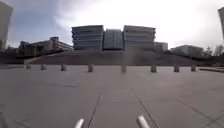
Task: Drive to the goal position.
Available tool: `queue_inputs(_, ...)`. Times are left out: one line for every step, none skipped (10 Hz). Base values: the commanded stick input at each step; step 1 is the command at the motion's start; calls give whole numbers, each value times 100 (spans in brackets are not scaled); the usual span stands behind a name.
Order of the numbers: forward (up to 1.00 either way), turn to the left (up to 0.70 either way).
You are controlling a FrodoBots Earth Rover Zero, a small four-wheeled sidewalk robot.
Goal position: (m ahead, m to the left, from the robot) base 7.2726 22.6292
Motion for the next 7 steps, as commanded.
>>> queue_inputs(100, -27)
queue_inputs(100, -9)
queue_inputs(100, 0)
queue_inputs(100, 0)
queue_inputs(100, 0)
queue_inputs(100, 0)
queue_inputs(100, 0)
